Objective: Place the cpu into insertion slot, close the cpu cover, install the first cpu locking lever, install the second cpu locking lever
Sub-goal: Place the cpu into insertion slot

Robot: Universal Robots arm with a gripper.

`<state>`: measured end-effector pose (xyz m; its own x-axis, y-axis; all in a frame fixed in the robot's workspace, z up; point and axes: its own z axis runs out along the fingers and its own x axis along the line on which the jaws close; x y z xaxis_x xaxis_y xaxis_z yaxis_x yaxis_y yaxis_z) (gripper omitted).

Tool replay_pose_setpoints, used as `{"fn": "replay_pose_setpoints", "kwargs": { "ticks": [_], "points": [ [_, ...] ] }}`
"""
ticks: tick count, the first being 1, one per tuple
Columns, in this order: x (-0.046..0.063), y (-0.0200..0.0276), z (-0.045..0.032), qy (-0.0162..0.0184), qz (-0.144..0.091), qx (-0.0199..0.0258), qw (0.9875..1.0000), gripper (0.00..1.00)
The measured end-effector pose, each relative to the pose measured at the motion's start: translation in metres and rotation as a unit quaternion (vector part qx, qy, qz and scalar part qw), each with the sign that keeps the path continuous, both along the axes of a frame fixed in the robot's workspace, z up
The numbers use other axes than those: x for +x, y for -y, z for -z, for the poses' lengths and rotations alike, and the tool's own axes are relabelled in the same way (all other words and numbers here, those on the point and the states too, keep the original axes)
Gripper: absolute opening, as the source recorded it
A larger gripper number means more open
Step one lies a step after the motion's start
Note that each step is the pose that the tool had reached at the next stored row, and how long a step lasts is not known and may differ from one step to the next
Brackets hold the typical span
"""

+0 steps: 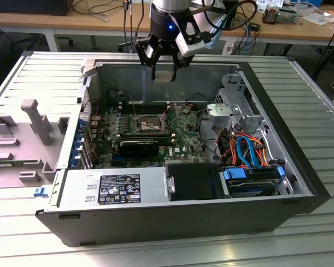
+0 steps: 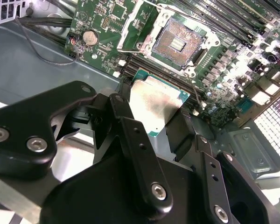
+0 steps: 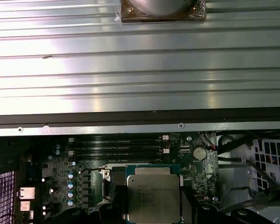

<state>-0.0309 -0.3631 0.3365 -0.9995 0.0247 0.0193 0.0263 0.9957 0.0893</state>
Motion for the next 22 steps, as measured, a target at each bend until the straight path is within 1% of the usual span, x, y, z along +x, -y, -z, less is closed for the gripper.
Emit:
{"fn": "replay_pose_setpoints", "kwargs": {
  "ticks": [22],
  "points": [
    [0.0, 0.0, 0.0039, 0.0, 0.0, 0.0, 1.0, 0.55]
  ]
}}
